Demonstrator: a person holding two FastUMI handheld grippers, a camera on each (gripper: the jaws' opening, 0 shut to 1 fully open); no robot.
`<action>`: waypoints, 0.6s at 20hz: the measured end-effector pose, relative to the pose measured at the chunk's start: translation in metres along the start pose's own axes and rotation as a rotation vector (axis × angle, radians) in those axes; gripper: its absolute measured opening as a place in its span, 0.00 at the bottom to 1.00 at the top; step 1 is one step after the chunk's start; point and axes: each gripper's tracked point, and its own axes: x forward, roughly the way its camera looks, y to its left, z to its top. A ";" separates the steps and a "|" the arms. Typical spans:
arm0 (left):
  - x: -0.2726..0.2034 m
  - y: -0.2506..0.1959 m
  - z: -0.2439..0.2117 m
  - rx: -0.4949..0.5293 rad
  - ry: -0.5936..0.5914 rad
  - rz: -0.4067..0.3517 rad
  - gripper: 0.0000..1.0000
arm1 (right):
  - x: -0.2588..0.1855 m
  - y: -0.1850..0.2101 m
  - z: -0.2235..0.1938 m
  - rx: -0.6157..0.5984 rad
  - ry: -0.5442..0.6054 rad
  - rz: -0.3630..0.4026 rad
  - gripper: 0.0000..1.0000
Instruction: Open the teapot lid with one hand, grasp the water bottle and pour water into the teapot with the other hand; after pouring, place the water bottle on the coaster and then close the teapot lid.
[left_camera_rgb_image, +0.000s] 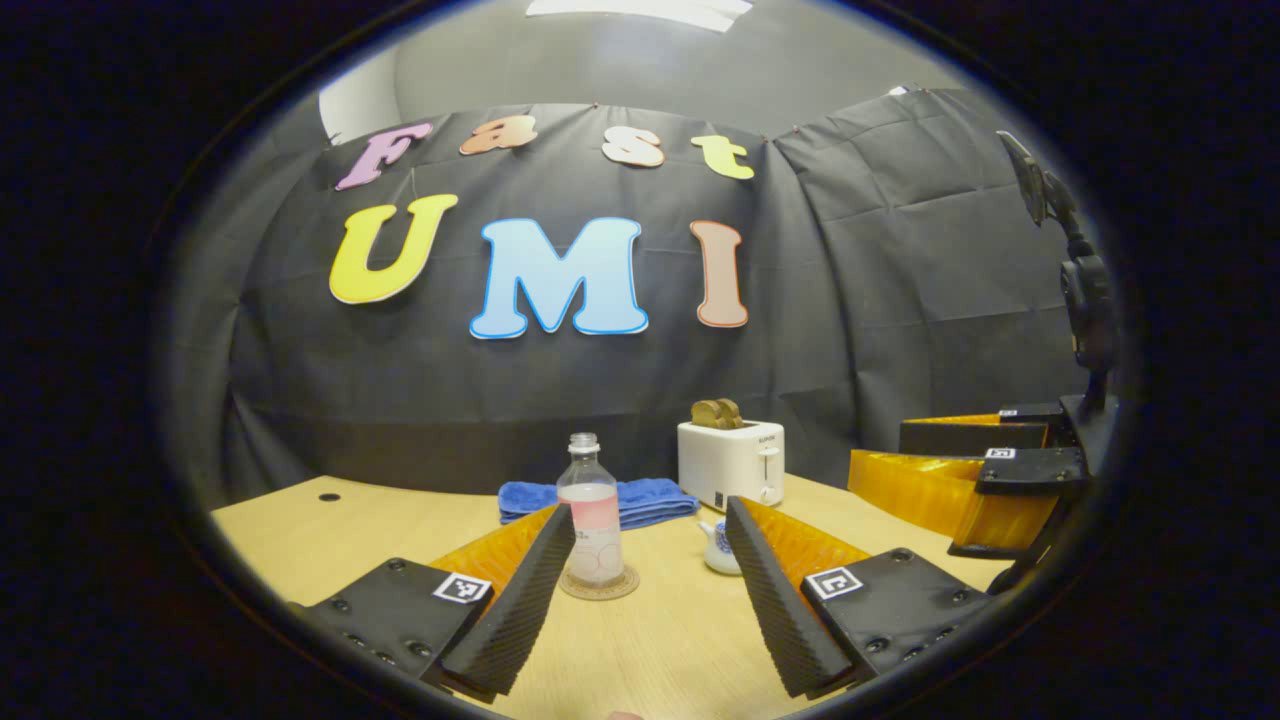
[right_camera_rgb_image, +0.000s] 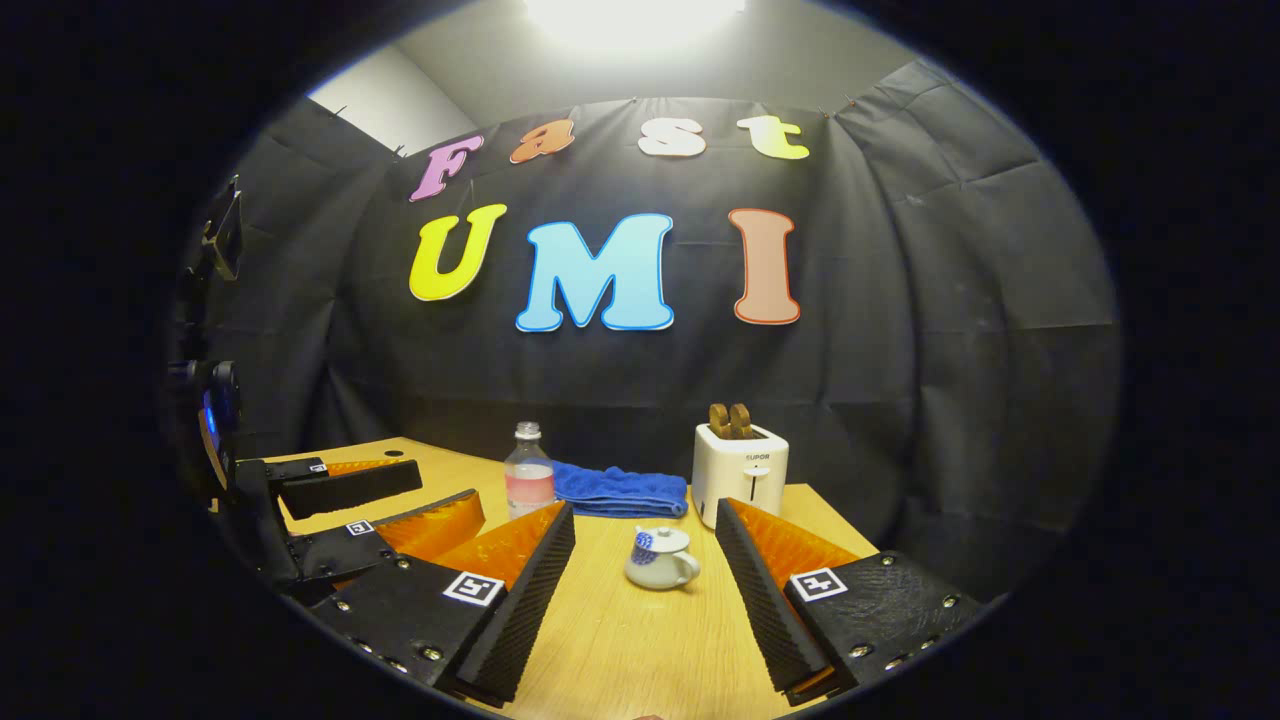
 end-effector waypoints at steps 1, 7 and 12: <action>-0.007 -0.002 -0.002 -0.003 0.002 0.002 1.00 | -0.007 0.004 -0.001 0.000 -0.001 0.007 0.89; -0.036 -0.002 -0.010 -0.030 0.029 0.042 1.00 | -0.030 0.007 -0.004 -0.019 -0.033 -0.020 0.97; -0.048 -0.001 -0.013 -0.080 0.023 0.054 1.00 | -0.037 0.007 0.003 -0.037 -0.065 -0.024 0.97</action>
